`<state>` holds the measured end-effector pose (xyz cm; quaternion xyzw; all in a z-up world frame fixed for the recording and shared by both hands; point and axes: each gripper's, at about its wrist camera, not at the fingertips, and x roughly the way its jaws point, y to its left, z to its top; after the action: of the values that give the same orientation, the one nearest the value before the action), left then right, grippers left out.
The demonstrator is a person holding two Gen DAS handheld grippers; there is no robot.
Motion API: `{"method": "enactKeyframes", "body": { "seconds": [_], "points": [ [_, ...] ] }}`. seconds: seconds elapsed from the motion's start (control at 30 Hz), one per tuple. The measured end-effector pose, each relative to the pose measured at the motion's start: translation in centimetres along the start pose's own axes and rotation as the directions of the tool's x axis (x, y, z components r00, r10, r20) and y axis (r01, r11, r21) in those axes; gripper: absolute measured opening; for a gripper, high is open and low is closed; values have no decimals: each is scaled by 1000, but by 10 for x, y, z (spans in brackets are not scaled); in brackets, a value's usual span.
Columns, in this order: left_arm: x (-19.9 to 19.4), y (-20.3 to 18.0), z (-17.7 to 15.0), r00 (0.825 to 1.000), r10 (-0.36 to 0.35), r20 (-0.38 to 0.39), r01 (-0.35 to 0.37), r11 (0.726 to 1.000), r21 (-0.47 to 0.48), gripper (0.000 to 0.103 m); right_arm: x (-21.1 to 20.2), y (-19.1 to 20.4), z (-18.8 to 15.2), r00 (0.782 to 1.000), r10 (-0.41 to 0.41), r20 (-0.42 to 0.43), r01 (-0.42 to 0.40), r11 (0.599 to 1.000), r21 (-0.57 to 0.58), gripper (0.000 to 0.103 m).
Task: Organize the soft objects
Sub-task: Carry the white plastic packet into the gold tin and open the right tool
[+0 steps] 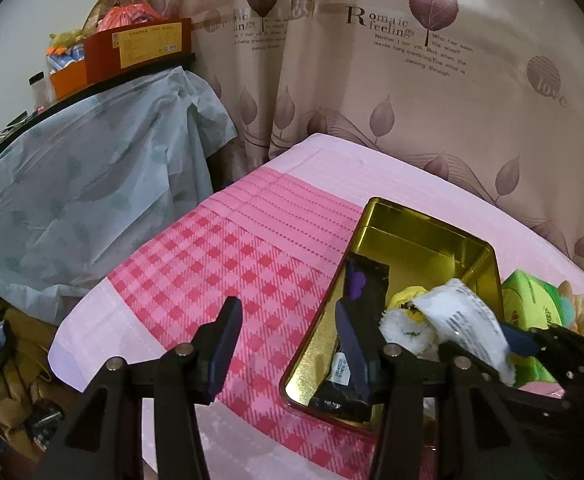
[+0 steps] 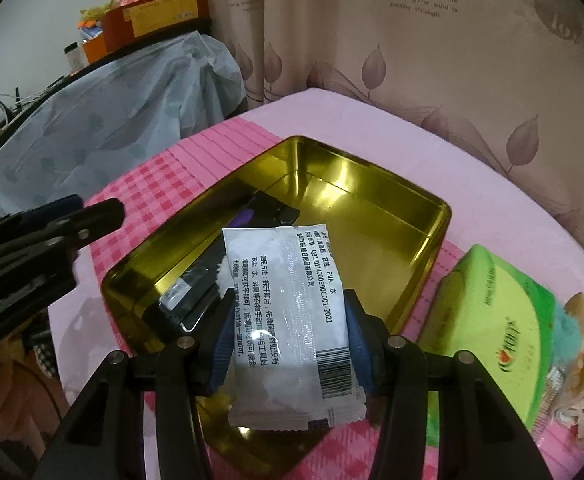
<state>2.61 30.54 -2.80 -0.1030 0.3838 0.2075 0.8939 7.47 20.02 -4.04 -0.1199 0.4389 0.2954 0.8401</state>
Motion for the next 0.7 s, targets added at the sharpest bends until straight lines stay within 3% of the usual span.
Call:
{"method": "enactKeyframes", "body": {
  "seconds": [0.3, 0.4, 0.47, 0.7],
  "points": [
    [3, -1, -1, 1000, -11, -21, 11, 1000, -4, 49, 15, -1, 2, 1000, -2, -10, 2, 1000, 15, 48],
    [3, -2, -2, 1000, -12, -19, 12, 1000, 0, 49, 13, -2, 0, 1000, 6, -13, -6, 1000, 15, 56],
    [4, -3, -2, 1000, -11, -22, 11, 1000, 4, 49, 10, -3, -1, 1000, 8, -7, -8, 1000, 18, 63],
    [2, -6, -2, 1000, -6, -14, 6, 1000, 16, 49, -32, -13, -11, 998, -10, 68, 8, 999, 32, 65]
  ]
}}
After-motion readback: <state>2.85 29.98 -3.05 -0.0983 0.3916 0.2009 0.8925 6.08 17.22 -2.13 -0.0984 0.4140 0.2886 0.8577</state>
